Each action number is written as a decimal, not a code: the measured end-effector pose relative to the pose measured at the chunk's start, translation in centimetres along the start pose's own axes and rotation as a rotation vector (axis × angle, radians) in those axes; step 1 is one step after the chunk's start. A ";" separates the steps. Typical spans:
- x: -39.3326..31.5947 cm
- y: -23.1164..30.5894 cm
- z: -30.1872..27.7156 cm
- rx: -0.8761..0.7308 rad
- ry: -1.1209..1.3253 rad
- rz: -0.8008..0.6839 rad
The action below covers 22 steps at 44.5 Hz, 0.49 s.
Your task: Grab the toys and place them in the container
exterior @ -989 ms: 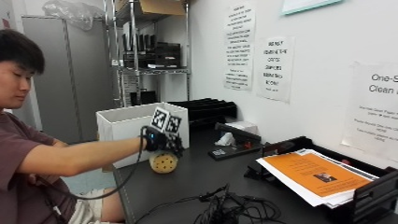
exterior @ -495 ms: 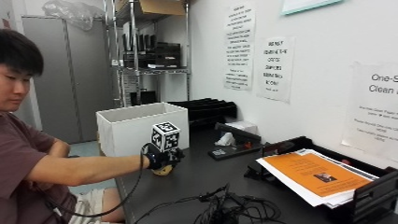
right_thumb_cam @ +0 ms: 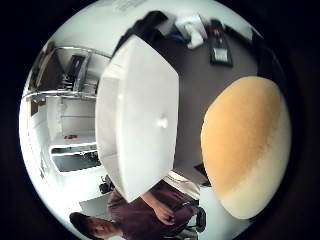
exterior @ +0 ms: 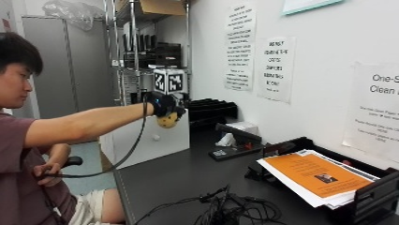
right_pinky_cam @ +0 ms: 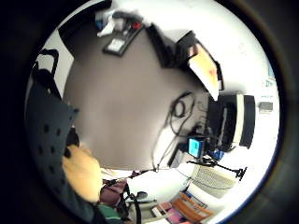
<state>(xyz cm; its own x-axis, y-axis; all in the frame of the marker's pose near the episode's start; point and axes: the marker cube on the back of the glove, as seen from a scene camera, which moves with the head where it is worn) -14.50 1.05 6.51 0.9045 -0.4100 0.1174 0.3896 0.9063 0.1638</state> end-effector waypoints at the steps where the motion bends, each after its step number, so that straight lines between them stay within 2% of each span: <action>1: -0.3 -0.1 -1.2 0.013 0.014 -0.001; 11: -4.7 -1.1 -9.7 0.098 0.157 -0.015; 22: -14.3 -3.3 -11.3 0.102 0.125 -0.153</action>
<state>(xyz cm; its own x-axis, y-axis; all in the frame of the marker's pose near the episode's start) -26.73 5.06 -6.73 0.8532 -0.5202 -0.0377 0.5099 0.8169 0.2695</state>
